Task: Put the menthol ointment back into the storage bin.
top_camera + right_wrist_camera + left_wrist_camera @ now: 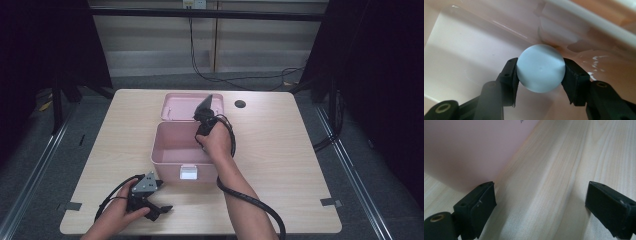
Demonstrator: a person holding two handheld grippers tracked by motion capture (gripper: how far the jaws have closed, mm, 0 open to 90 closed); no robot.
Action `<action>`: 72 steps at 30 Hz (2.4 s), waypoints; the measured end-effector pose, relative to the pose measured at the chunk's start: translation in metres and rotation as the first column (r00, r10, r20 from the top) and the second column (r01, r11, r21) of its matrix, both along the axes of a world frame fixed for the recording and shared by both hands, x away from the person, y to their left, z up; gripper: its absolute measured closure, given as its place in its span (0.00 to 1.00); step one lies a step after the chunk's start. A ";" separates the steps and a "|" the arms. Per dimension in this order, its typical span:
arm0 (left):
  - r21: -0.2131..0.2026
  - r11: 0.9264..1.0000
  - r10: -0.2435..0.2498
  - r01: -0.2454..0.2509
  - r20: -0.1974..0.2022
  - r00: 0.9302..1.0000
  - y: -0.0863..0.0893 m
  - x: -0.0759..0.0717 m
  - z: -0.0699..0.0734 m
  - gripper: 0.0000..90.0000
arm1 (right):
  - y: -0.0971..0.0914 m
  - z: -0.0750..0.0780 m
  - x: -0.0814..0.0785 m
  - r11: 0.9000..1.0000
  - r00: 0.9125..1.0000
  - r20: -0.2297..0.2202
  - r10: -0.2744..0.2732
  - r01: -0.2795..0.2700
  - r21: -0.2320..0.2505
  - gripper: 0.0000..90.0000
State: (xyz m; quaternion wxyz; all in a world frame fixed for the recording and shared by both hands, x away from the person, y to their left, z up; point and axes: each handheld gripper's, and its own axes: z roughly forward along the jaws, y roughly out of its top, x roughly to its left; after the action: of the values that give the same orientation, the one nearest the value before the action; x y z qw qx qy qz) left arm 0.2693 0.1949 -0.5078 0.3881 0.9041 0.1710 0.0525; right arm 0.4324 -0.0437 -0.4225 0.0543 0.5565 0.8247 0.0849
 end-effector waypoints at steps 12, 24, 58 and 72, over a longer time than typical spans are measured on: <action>0.000 1.000 0.000 0.000 0.000 1.000 0.000 0.000 0.000 0.10 | -0.001 0.002 -0.001 1.000 1.000 0.003 0.010 -0.010 0.012 0.56; 0.001 1.000 0.000 0.000 0.000 1.000 0.000 0.000 0.000 0.10 | -0.001 0.004 -0.002 1.000 1.000 -0.002 0.018 -0.017 0.008 0.55; -0.003 1.000 -0.002 0.002 -0.002 1.000 0.000 0.000 0.000 0.10 | -0.013 0.052 -0.020 0.996 0.997 -0.016 0.080 -0.080 0.040 0.36; -0.003 1.000 -0.002 0.002 -0.001 1.000 0.000 0.000 0.000 0.10 | -0.009 0.079 -0.034 0.981 0.981 -0.006 0.193 -0.193 0.033 0.30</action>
State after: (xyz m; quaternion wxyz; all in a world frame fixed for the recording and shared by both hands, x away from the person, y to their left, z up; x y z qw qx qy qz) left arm 0.2694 0.1948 -0.5080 0.3892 0.9038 0.1704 0.0517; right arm 0.3980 -0.0531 -0.3436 0.0334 0.4752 0.8735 0.1005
